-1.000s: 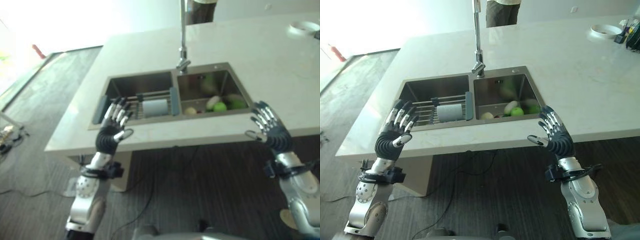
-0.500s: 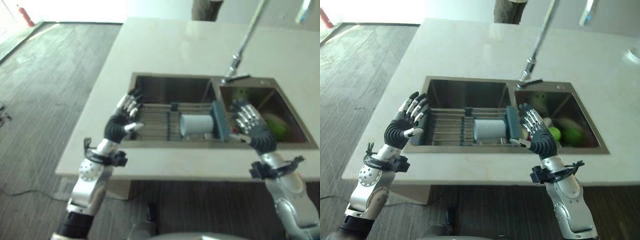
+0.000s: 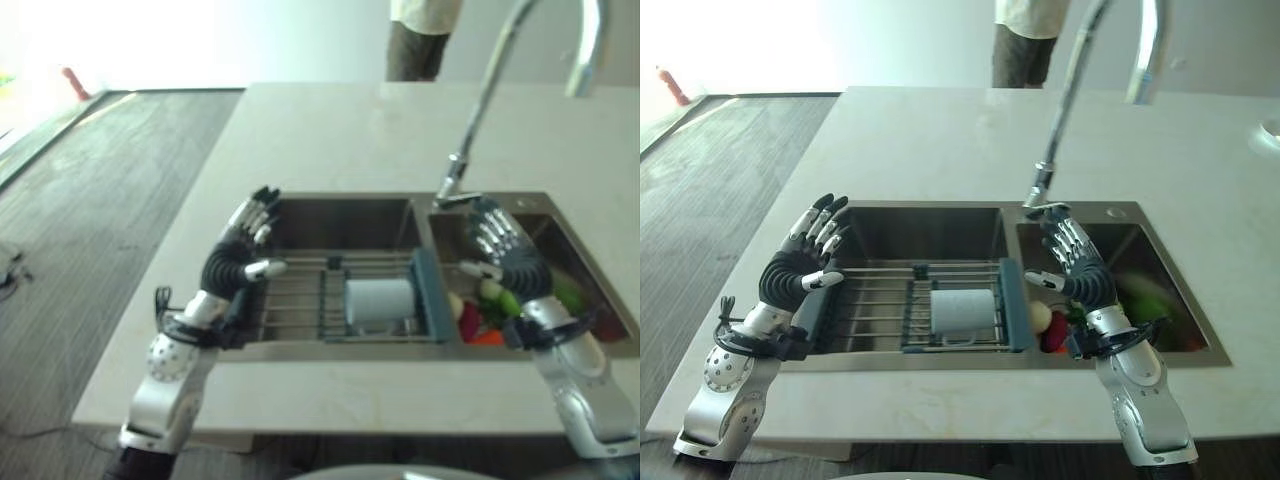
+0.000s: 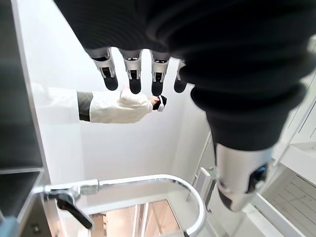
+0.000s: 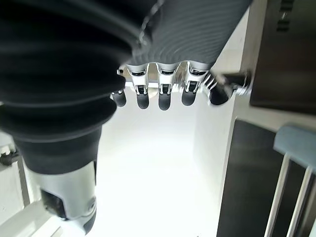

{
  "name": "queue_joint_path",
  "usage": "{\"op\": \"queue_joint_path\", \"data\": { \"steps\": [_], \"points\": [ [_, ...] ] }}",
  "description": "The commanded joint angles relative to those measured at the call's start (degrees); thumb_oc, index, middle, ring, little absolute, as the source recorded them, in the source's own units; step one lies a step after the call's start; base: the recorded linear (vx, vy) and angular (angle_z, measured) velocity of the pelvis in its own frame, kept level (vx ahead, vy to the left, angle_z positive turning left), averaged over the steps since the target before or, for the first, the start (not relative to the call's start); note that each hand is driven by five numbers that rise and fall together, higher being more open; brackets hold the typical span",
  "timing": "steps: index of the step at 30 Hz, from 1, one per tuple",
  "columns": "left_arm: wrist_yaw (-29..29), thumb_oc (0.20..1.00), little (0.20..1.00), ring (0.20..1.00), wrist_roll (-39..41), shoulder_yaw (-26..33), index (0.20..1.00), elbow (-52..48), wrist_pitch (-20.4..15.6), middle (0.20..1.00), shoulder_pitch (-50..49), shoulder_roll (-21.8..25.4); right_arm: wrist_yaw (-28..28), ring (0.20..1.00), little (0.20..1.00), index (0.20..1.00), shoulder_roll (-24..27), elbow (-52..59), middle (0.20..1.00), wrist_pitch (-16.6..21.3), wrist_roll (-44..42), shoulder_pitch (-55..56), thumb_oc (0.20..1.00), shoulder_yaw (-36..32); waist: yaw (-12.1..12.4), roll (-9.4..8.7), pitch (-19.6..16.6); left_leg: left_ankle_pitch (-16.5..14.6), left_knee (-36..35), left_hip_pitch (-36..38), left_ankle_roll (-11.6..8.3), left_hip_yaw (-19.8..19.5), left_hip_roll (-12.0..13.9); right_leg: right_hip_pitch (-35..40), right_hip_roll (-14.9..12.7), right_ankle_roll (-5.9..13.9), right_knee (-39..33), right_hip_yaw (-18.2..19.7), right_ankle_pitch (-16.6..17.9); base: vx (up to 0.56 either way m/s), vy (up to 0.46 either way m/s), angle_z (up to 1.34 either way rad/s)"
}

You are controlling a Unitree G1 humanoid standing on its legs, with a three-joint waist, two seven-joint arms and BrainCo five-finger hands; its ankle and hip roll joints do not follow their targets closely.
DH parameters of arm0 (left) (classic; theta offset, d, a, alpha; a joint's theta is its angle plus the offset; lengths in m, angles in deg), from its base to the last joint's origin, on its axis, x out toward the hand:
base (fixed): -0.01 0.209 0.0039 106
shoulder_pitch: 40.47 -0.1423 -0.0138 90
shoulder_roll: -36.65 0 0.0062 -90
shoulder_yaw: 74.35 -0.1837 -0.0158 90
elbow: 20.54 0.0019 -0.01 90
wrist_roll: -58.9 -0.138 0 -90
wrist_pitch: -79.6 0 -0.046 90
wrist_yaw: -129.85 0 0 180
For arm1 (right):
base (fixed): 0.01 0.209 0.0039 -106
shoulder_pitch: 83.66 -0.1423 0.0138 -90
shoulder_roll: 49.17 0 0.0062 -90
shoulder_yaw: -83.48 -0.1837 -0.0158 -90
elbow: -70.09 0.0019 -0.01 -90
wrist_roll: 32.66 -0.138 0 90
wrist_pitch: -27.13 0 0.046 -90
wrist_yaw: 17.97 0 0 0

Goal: Place the dishes in the dishwasher.

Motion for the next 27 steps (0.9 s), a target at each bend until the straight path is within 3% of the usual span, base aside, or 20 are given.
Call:
{"op": "queue_joint_path", "data": {
  "steps": [1, 3, 6, 9, 10, 11, 17, 21, 27],
  "points": [
    [-1.73, 1.000, 1.000, 1.000, -2.66, 0.07, 1.000, -1.50, -2.25, 1.000, 2.44, 1.68, 0.02, 1.000, 1.000, 1.000, 1.16, 4.09, 1.000, 2.04, -2.11, -0.59, 1.000, -2.69, -0.91, -0.91, -0.46, 0.63, 0.04, -1.66, -2.62, -4.05, 3.36, 4.38, -4.55, 4.64, 0.38, -2.51, -4.45, -0.01, -0.151, -0.30],
    [-0.86, 1.000, 1.000, 1.000, -4.87, -0.32, 1.000, -1.36, -1.95, 1.000, 3.05, 2.05, -0.24, 1.000, 1.000, 1.000, 1.32, 4.10, 1.000, 1.91, -1.97, -0.76, 1.000, -2.67, -1.31, -0.60, -0.45, 0.85, 0.04, -1.61, -2.91, -3.96, 3.72, 4.38, -4.34, 4.47, 0.38, -2.51, -4.50, -0.02, -0.066, -0.05],
    [-1.10, 1.000, 1.000, 1.000, -10.98, -1.18, 1.000, -1.47, 1.82, 1.000, 4.40, 3.47, 0.00, 1.000, 1.000, 1.000, 1.95, 4.15, 1.000, 1.44, -1.91, -1.76, 1.000, -2.51, -2.09, 0.23, -0.42, 1.68, 0.04, -1.73, -3.22, -3.75, 4.00, 3.97, -3.97, 4.21, 0.38, -2.00, -4.09, -0.04, -0.024, -0.06],
    [-3.56, 1.000, 1.000, 1.000, -22.43, -2.34, 1.000, 0.79, 8.92, 1.000, 6.15, 5.43, -0.07, 1.000, 1.000, 1.000, 2.82, 3.95, 1.000, 1.02, -1.69, -3.11, 1.000, -2.00, -2.79, 1.06, -0.68, 1.09, 0.04, -1.03, -3.45, -3.34, 4.26, 4.47, -3.83, 4.42, 0.38, -1.72, -4.80, -0.01, 0.007, -0.04],
    [-4.94, 1.000, 1.000, 1.000, -30.01, -3.97, 1.000, 2.68, 10.89, 1.000, 7.70, 7.43, -0.44, 1.000, 1.000, 1.000, 3.56, 3.83, 1.000, 0.60, -1.95, -4.01, 1.000, -1.69, -3.17, 1.40, -0.91, 1.14, 0.04, -0.86, -3.49, -3.21, 4.30, 4.60, -3.81, 4.52, 0.38, -1.73, -4.91, -0.02, 0.019, -0.04],
    [-4.99, 1.000, 1.000, 1.000, -31.58, -4.36, 1.000, 3.33, 11.76, 1.000, 8.36, 8.47, -0.45, 1.000, 1.000, 1.000, 4.01, 3.81, 1.000, 0.44, -2.29, -4.26, 1.000, -1.82, -3.33, 1.54, -1.07, 1.25, 0.04, -0.90, -3.53, -3.15, 4.29, 4.54, -3.83, 4.55, 0.38, -1.72, -4.86, -0.05, 0.029, 0.00],
    [-0.61, 1.000, 1.000, 1.000, -44.94, -9.66, 1.000, 11.14, 24.86, 1.000, 15.85, 11.96, 0.91, 1.000, 1.000, 1.000, 4.40, 2.41, 1.000, -0.63, -1.25, -7.26, 1.000, -1.18, -5.02, 2.56, -1.68, 1.63, 0.04, -0.49, -3.39, -1.96, 4.07, 4.71, -4.27, 4.89, 0.38, -1.61, -4.47, -0.01, 0.059, -0.03],
    [3.74, 1.000, 1.000, 1.000, -52.50, -13.57, 1.000, 14.50, 29.70, 1.000, 19.14, 11.34, 2.32, 1.000, 1.000, 1.000, 4.74, 2.67, 1.000, -1.13, -0.77, -7.83, 1.000, -1.23, -6.16, 2.34, -1.93, 1.19, 0.04, -0.14, -3.12, -1.56, 3.87, 4.82, -4.35, 5.17, 0.38, -0.53, -4.54, 0.01, 0.050, -0.07],
    [4.28, 1.000, 1.000, 1.000, -55.43, -16.53, 1.000, 18.45, 31.35, 1.000, 22.55, 10.27, 3.41, 1.000, 1.000, 1.000, 4.34, 2.24, 1.000, -1.54, 0.15, -9.02, 1.000, -0.57, -7.14, 1.87, -2.02, 0.67, 0.04, 0.74, -2.74, -0.04, 3.67, 5.19, -4.26, 5.41, 0.38, 0.42, -4.65, 0.03, 0.028, -0.06]
  ]
}}
